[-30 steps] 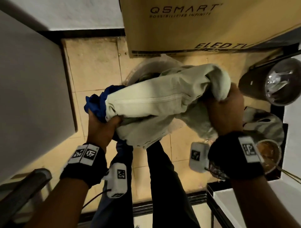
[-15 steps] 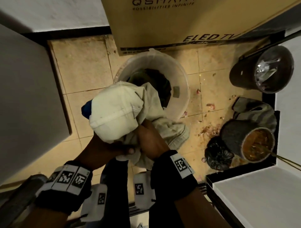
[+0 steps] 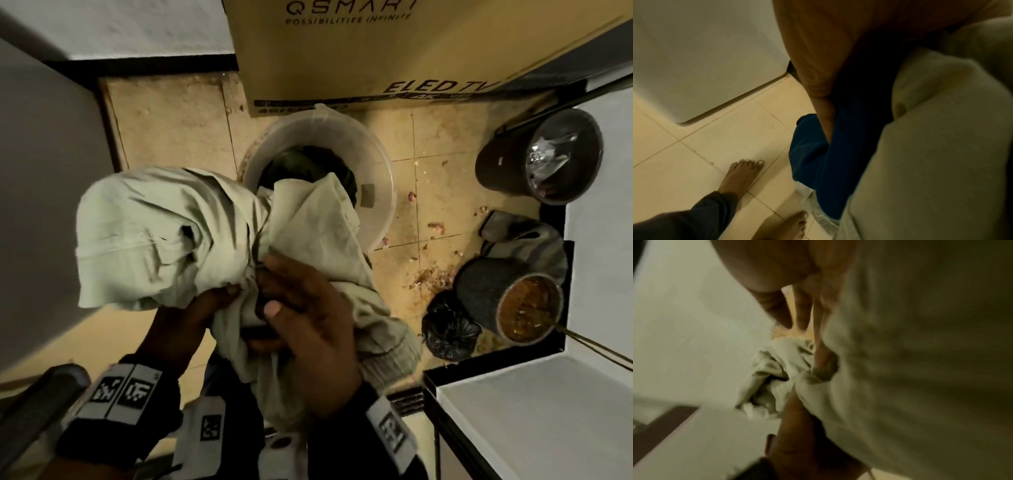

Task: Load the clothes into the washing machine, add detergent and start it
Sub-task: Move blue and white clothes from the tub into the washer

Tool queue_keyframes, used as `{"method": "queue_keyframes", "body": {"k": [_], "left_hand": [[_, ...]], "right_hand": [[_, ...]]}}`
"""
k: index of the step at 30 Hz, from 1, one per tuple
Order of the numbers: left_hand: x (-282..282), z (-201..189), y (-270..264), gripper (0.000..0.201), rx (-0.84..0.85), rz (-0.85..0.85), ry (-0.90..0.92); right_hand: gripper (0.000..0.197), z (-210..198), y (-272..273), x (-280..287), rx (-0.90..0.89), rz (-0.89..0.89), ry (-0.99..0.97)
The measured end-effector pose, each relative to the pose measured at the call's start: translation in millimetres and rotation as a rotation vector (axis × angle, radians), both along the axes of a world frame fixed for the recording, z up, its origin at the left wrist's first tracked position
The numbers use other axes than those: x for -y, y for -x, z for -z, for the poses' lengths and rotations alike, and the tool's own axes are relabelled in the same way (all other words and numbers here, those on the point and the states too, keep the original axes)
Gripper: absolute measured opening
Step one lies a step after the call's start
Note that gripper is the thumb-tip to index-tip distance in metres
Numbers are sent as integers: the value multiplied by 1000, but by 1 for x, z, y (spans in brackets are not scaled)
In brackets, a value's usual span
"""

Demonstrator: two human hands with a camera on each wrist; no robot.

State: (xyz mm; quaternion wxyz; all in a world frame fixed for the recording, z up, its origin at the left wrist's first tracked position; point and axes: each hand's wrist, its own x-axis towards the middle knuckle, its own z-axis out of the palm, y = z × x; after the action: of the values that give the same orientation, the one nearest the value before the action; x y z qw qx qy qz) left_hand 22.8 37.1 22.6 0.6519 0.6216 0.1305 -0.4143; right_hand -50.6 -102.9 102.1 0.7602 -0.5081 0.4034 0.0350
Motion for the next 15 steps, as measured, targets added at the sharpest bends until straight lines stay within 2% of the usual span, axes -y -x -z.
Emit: {"method": "queue_keyframes", "body": {"k": [2,3,4,5,7,8,9,10,13,15], "left_hand": [[-1,10,4,49,-22,-64,-24],[-2,16,5,45,-58,-121,-47],[-2,22,6,39,-100,-187,-82],[-2,27,7,36,-134,-250,-117],[-4,26,8,32,-183,-250,-139],[-4,21,10,42,-198,-206,-121],[-2,14,11,49,-218,-176,-113],[1,5,9,46,-210,-163,-117],[14,-27,-1,24,-175,-192,-164],[18,-49,-11,31,-124,-196,-223]], "right_hand": [[21,-5,9,-2,-29,19,672],[25,-4,15,1,-50,-5,906],[36,-2,17,6,-114,-20,1014],[52,2,18,12,-221,-69,999],[82,14,17,20,-493,-228,821],[88,19,16,21,-581,-286,746],[90,25,15,21,-623,-297,703],[90,30,12,22,-629,-275,674],[89,25,-3,28,-602,-208,618],[81,4,-17,27,-625,-233,654]]}}
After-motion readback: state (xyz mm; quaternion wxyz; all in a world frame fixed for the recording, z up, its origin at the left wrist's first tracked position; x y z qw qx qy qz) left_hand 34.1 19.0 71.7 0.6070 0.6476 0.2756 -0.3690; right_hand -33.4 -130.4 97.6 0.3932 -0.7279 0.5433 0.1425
